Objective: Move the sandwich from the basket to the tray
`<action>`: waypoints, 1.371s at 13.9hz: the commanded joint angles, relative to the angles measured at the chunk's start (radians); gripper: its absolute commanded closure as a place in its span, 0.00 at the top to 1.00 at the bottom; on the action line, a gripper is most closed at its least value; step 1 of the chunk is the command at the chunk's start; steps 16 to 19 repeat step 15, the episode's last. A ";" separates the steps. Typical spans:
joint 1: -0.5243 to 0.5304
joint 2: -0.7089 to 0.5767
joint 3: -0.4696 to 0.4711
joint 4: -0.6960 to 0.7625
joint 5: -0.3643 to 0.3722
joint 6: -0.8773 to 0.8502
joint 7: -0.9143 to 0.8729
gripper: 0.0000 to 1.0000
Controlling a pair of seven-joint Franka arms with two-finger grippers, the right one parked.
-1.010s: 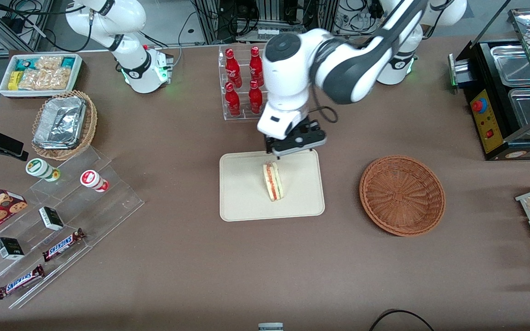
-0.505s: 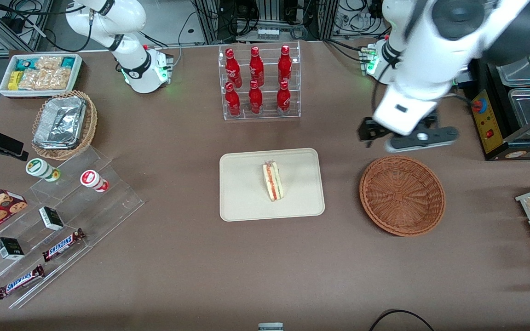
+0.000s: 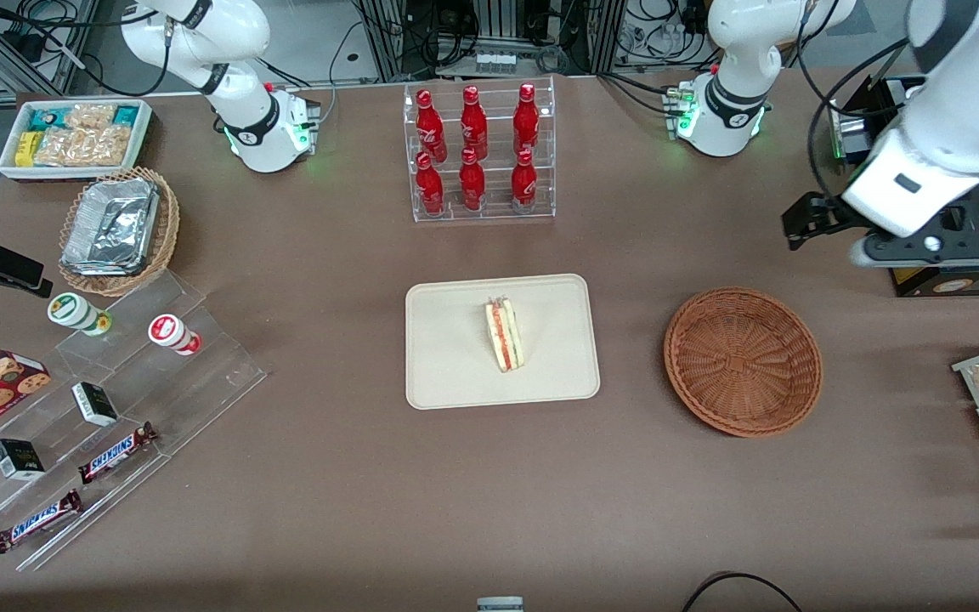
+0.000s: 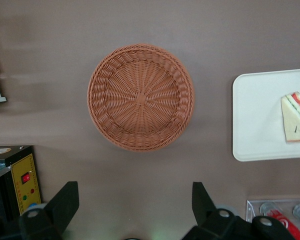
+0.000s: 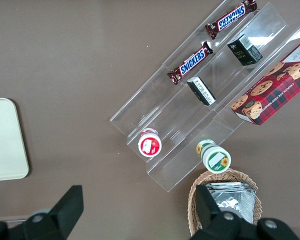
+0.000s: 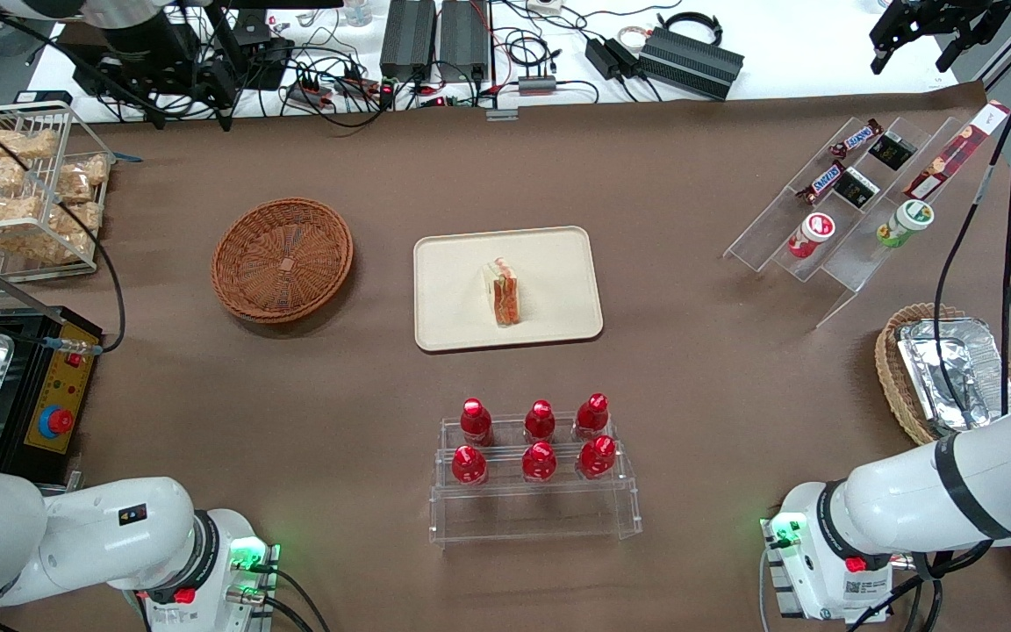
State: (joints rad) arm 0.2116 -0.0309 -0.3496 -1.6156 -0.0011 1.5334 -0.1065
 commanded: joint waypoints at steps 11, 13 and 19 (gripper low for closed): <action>-0.141 0.074 0.242 0.115 0.009 0.010 0.085 1.00; -0.138 0.101 0.244 0.164 0.009 0.001 0.085 1.00; -0.138 0.098 0.245 0.164 0.010 0.001 0.085 1.00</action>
